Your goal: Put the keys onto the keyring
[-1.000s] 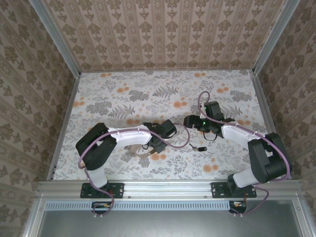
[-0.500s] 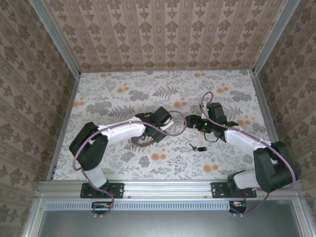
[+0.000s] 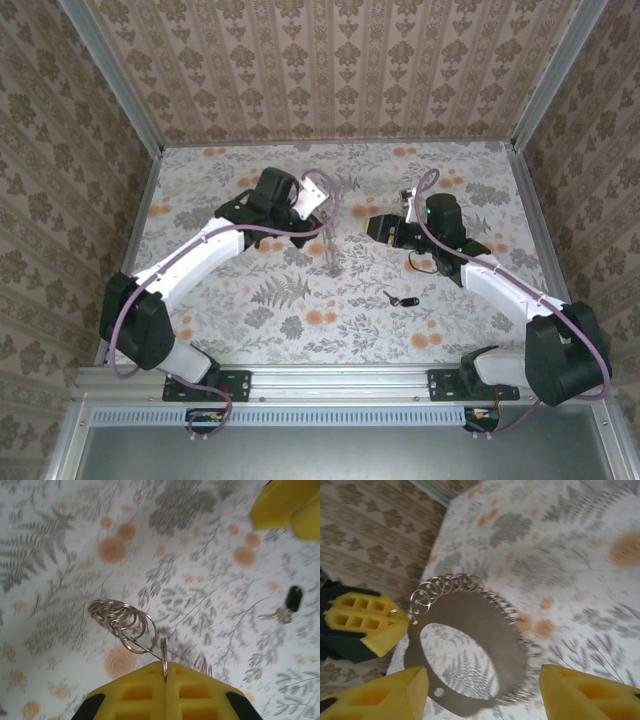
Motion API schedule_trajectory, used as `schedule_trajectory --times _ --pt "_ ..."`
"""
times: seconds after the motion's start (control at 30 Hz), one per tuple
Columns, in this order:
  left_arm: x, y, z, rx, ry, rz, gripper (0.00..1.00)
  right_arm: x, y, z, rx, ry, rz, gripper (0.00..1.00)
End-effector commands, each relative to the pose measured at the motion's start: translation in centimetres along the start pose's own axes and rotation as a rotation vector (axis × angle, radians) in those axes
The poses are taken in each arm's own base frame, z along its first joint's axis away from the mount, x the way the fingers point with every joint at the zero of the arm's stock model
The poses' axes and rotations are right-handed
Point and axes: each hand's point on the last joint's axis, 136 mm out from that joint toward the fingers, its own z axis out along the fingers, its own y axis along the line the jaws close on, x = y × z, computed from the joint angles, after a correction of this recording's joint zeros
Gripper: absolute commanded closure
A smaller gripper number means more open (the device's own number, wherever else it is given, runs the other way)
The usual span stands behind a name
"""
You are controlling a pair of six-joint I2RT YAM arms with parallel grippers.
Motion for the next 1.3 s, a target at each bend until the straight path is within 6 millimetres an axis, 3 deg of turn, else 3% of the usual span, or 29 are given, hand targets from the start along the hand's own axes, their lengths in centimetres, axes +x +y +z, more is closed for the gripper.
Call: schedule_trajectory --times 0.0,0.2,0.37,0.57,0.8,1.27 --pt "-5.6 -2.4 -3.2 0.151 -0.19 0.097 1.0 -1.8 4.0 -0.1 -0.154 -0.024 -0.036 0.42" --pt "-8.9 -4.0 -4.4 0.307 -0.271 0.127 1.0 -3.6 7.3 -0.9 -0.279 -0.057 -0.083 0.52" --pt "-10.1 -4.9 -4.6 0.394 -0.281 0.152 1.0 -4.8 9.3 -1.6 -0.342 -0.089 -0.134 0.57" --pt "-10.2 -5.1 -4.7 0.426 -0.277 0.168 1.0 -5.9 11.0 -2.4 -0.392 -0.133 -0.199 0.58" --pt "-10.2 -5.9 -5.6 0.494 -0.293 0.177 1.0 -6.6 13.2 -3.2 -0.462 -0.137 -0.295 0.46" --pt "-11.1 -6.6 -6.8 0.564 -0.333 0.182 1.0 -7.0 15.3 -3.5 -0.569 -0.105 -0.324 0.51"
